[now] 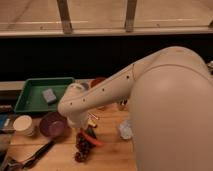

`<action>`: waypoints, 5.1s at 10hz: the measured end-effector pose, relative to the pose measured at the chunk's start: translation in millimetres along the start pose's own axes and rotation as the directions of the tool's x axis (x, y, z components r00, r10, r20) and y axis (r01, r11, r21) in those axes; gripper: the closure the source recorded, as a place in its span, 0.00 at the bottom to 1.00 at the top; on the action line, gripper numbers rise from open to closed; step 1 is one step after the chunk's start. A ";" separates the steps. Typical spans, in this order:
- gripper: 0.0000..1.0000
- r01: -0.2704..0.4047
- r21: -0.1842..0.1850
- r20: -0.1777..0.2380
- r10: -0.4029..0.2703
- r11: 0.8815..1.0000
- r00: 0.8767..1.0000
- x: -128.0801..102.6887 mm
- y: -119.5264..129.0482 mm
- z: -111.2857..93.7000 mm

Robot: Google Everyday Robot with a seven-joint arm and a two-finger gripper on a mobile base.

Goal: Place pepper in metal cup

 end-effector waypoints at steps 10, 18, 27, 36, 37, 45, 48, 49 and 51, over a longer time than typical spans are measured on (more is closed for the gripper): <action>1.00 -0.028 -0.177 0.083 0.043 0.984 0.996 -81.0 -117.2 -69.8; 1.00 -0.108 -0.197 0.327 0.169 0.974 0.930 -97.6 -188.4 -136.5; 1.00 -0.159 -0.337 0.352 0.280 0.928 0.893 -138.3 -260.9 -131.4; 1.00 -0.255 -0.385 0.305 0.383 0.887 0.872 -136.2 -291.0 -79.5; 1.00 -0.258 -0.387 0.293 0.384 0.885 0.876 -139.6 -291.3 -73.9; 0.99 -0.247 -0.436 0.243 0.377 0.865 0.894 -165.5 -303.1 -40.9; 0.72 -0.252 -0.454 0.231 0.386 0.855 0.893 -161.9 -310.3 -32.4; 0.65 -0.253 -0.458 0.230 0.388 0.852 0.892 -161.0 -310.1 -31.6; 0.42 -0.259 -0.472 0.231 0.402 0.842 0.886 -155.3 -315.0 -29.9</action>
